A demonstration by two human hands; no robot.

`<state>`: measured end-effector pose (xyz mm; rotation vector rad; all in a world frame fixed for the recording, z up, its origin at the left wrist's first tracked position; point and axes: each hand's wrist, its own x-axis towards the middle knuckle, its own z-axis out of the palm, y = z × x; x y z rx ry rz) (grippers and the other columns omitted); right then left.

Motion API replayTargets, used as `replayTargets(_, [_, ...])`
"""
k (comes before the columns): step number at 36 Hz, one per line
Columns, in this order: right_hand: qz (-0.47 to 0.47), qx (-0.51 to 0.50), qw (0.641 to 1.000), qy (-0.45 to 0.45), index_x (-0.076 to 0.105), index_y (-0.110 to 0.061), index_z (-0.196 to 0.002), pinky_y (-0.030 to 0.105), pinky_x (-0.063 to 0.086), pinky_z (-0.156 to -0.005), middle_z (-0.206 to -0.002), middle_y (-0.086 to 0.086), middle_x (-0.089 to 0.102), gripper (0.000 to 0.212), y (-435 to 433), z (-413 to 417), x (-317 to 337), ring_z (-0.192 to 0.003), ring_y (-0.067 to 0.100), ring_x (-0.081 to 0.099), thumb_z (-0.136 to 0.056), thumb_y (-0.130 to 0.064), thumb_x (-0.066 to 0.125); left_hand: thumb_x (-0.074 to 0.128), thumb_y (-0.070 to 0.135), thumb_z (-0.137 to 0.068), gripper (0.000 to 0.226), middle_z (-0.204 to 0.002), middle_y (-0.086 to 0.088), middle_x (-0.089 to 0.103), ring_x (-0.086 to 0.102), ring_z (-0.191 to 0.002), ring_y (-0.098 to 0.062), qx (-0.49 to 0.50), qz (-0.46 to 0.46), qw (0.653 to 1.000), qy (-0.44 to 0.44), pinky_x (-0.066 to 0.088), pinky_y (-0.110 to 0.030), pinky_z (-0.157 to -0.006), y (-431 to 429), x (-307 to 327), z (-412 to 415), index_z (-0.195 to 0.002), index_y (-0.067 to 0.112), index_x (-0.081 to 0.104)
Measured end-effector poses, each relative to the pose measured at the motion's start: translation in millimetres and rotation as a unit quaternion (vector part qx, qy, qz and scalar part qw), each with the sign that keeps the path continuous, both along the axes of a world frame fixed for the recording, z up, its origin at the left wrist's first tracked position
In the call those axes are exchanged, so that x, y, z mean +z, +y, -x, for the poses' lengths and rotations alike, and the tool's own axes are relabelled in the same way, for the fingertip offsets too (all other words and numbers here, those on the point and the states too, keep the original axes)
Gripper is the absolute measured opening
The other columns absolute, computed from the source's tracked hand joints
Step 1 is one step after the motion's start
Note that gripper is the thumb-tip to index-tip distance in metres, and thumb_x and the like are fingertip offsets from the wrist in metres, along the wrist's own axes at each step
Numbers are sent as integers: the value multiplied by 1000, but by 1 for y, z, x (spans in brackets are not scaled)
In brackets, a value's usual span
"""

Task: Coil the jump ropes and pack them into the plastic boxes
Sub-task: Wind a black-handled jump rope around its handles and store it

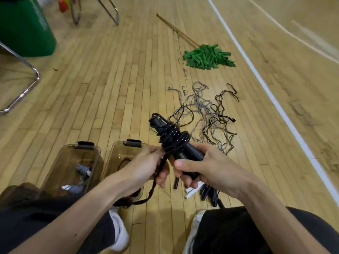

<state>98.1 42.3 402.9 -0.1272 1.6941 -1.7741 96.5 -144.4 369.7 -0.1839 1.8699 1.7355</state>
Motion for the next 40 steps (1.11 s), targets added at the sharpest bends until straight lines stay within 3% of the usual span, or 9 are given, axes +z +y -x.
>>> replayTargets(5, [-22, -39, 999, -5, 61, -1, -98, 25, 46, -50, -73, 10, 63, 15, 4, 4, -6, -59, 18, 55, -88, -2, 73, 35, 34, -108, 37, -53, 0, 47, 37, -44, -11, -33, -21, 999, -6, 36, -25, -44, 5, 5, -1, -108, 7, 61])
replayTargets(13, [-95, -72, 993, 13, 66, 1, -103, 24, 47, -52, -79, 8, 70, 22, 7, 8, -21, -61, 18, 57, -89, -11, 76, 34, 35, -109, 36, -50, 2, 41, 31, -41, -10, -81, 70, 994, 36, 25, -24, -44, 9, -3, 0, -106, 10, 60])
replayTargets(18, [-146, -129, 980, 33, 65, 2, -98, 25, 48, -52, -70, 7, 65, 18, 9, 13, -30, -57, 16, 57, -90, -11, 73, 40, 37, -107, 27, -50, 8, 50, 41, -44, -8, -154, 132, 976, 79, 36, -22, -48, 9, -4, -2, -104, 24, 63])
replayTargets(21, [-172, -160, 972, 24, 63, 0, -101, 27, 49, -52, -72, 6, 66, 19, 14, 18, -35, -57, 15, 58, -91, -12, 73, 44, 40, -105, 28, -52, 8, 51, 43, -48, -11, -190, 157, 963, 109, 38, -26, -54, 7, -5, -5, -101, 21, 64])
replayTargets(26, [-215, -159, 963, 22, 62, 0, -101, 24, 50, -49, -68, 7, 66, 18, 16, 19, -42, -53, 16, 58, -91, -11, 73, 48, 40, -103, 31, -57, 9, 46, 40, -49, -7, -206, 242, 923, 219, 35, -31, -56, -1, -3, -5, -80, 22, 59])
replayTargets(31, [-254, -72, 965, -12, 63, 0, -99, 25, 51, -50, -71, 10, 67, 15, 14, 17, -45, -55, 18, 59, -91, -9, 72, 44, 45, -104, 28, -65, 13, 55, 48, -57, -5, -233, 335, 854, 322, 33, -24, -55, -9, 4, -3, -83, 33, 58])
replayTargets(34, [-284, 27, 958, -33, 64, -2, -99, 23, 50, -49, -73, 8, 68, 14, 7, 14, -45, -55, 16, 59, -93, -12, 71, 41, 49, -102, 31, -91, 16, 63, 55, -82, -4, -239, 362, 813, 389, 44, -26, -72, -14, 5, 0, -109, 33, 67])
replayTargets(37, [-300, 129, 944, -42, 65, 5, -101, 23, 50, -49, -74, 9, 66, 19, -1, 13, -43, -55, 18, 57, -93, -11, 70, 45, 49, -100, 33, -90, 16, 60, 52, -84, -6, -234, 346, 806, 419, 40, -26, -71, -18, 3, 4, -107, 28, 69])
replayTargets(40, [-297, 216, 930, -23, 66, 3, -94, 23, 49, -48, -74, 9, 65, 14, -11, 13, -37, -52, 16, 56, -91, -9, 71, 58, 51, -93, 24, -79, 18, 55, 48, -80, -4, -213, 305, 835, 405, 44, -28, -76, -25, 2, 8, -94, 31, 71])
